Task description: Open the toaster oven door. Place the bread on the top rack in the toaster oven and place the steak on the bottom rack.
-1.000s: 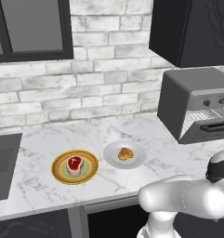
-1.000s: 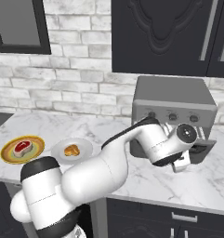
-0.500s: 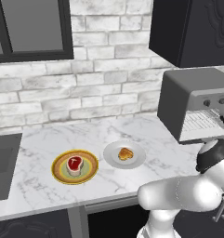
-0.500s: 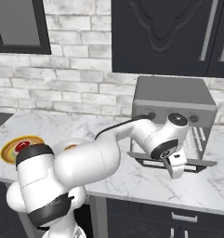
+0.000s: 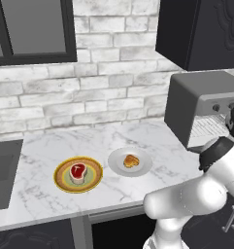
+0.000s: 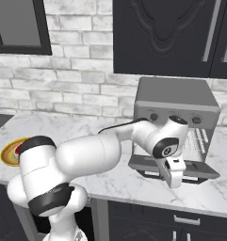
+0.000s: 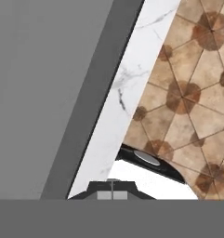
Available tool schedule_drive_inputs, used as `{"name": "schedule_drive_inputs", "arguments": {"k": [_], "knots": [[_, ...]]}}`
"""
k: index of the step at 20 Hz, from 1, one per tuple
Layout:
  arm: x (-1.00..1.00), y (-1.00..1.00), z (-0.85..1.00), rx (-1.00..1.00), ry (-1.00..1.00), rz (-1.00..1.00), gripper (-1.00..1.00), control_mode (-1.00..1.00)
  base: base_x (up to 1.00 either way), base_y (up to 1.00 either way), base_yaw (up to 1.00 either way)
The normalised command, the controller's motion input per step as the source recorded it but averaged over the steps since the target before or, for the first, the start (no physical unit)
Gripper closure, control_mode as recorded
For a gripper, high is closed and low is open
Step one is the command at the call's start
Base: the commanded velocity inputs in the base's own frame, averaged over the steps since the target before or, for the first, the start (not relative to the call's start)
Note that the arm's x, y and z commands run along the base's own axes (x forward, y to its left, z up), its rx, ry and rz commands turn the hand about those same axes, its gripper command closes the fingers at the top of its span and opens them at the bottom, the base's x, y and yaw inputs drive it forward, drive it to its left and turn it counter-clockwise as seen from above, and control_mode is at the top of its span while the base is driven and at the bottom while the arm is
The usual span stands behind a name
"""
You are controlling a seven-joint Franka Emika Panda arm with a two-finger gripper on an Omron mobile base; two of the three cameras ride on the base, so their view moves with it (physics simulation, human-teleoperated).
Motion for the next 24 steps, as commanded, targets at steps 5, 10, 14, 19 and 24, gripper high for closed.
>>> {"name": "schedule_drive_inputs", "arguments": {"k": [5, 10, 14, 19, 24], "knots": [[-0.34, -0.02, 0.55, 0.09, 0.08, 0.01, 1.0, -1.0, 0.0, 0.0, 0.0], [-0.09, 0.02, 0.58, 0.0, 0.22, 0.0, 1.0, -1.0, 0.0, 0.0, 0.0], [0.16, 0.09, 0.24, 0.0, 0.15, 0.06, 1.0, -1.0, 0.0, 0.0, 0.0], [0.08, 0.0, -0.03, 0.03, -0.05, 0.19, 1.0, -1.0, 0.0, 0.0, 0.0], [0.06, 0.0, -0.2, 0.0, -0.09, 0.17, 1.0, -1.0, 0.0, 0.0, 0.0]]}}
